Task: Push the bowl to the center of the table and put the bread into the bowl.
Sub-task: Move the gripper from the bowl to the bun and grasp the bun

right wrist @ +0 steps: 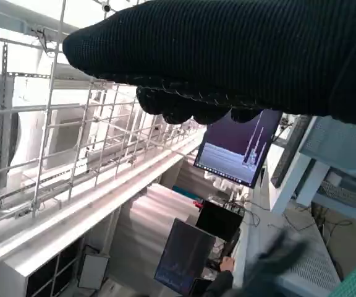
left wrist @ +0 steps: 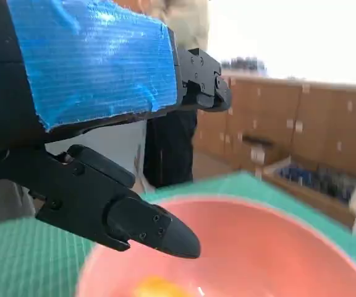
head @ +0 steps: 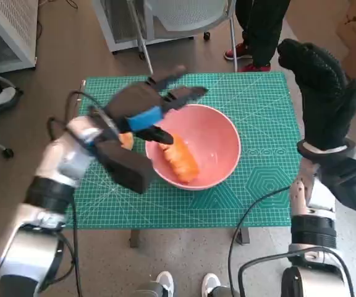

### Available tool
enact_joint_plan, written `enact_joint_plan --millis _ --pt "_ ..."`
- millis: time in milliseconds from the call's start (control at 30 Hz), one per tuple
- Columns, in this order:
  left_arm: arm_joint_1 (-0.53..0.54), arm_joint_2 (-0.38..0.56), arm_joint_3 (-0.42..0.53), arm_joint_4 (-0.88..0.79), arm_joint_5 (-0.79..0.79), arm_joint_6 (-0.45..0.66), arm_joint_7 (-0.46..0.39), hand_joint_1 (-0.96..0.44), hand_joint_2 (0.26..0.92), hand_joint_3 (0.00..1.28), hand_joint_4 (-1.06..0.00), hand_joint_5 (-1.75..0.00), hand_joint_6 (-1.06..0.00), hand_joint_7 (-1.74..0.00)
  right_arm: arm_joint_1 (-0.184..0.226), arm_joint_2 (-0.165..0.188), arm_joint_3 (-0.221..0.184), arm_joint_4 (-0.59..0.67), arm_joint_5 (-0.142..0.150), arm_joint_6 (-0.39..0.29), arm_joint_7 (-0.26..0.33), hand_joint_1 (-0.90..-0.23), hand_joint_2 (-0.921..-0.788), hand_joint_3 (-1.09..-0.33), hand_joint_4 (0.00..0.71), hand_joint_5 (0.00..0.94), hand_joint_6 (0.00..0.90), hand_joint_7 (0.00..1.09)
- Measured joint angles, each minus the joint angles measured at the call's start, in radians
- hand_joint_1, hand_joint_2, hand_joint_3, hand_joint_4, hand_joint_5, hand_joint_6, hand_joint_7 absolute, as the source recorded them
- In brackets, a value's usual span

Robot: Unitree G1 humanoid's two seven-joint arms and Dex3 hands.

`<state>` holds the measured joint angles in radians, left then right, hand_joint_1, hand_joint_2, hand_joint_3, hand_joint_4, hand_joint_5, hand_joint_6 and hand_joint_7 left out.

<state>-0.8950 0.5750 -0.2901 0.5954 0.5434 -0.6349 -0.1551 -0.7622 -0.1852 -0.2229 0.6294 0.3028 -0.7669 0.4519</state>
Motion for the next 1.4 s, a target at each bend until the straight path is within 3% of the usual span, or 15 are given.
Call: enact_joint_plan --millis 333,633,1000,1400 --pt "0.107 0.14 0.106 -0.076 -0.04 0.001 -0.022 -0.58 0.757 0.0 -0.19 -0.01 -0.37 -0.08 0.001 0.001 0.001 0.0 0.016 0.014 0.011 -0.5 -0.921 -0.467 0.338 0.0 0.446 0.0" --pt "0.145 0.208 0.118 0.008 -0.015 0.028 -0.02 -0.57 0.762 0.01 -0.18 0.0 -0.35 -0.05 -0.004 0.002 -0.001 0.017 0.029 0.019 0.026 -0.499 -0.921 -0.464 0.343 0.003 0.461 0.01" --pt "0.148 0.198 0.099 0.146 -0.004 0.053 -0.009 -0.52 0.771 0.0 -0.16 0.0 -0.33 -0.02 -0.008 0.011 0.0 0.042 0.031 0.019 0.039 -0.51 -0.921 -0.46 0.345 0.002 0.472 0.01" --pt "0.083 0.117 0.008 0.348 0.067 0.065 0.051 -0.5 0.763 0.0 -0.17 0.0 -0.37 -0.02 -0.009 0.011 0.005 0.041 0.028 0.014 0.041 -0.523 -0.921 -0.456 0.329 0.0 0.469 0.01"
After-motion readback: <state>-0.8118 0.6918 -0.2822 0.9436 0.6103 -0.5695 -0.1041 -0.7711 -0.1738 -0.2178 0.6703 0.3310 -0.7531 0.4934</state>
